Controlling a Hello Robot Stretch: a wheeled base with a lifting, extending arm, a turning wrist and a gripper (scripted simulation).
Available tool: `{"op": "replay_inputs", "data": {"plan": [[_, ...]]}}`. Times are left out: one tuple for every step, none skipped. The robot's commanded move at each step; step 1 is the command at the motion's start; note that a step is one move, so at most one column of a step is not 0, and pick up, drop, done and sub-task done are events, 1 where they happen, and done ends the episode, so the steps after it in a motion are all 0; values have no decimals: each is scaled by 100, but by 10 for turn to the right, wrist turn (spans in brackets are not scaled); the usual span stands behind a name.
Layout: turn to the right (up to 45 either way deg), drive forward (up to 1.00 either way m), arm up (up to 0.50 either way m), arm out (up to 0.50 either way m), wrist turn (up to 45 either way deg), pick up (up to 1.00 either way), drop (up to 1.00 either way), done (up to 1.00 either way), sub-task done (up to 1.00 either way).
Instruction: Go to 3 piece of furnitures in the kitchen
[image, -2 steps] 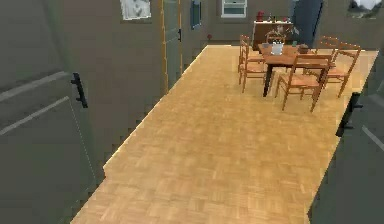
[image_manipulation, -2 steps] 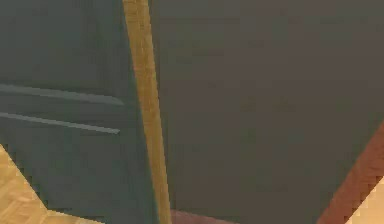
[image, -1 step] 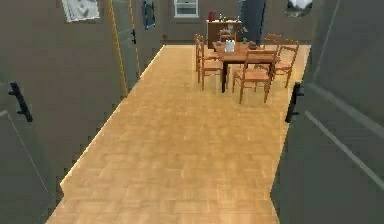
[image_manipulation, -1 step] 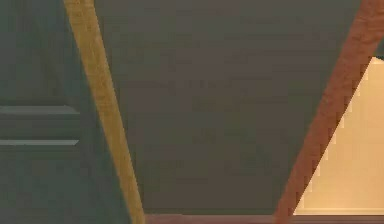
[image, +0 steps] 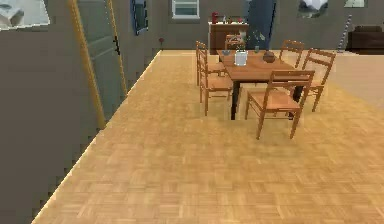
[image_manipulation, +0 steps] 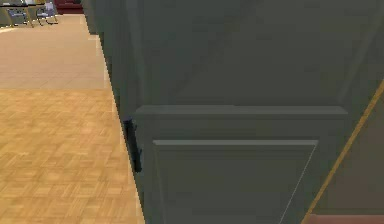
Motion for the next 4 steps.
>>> {"op": "replay_inputs", "data": {"plan": [[0,50,0,0,0,0,0,0,0],[360,0,0,0,0,0,0,0,0],[0,85,0,0,0,0,0,0,0],[-90,0,0,0,0,0,0,0,0]]}}
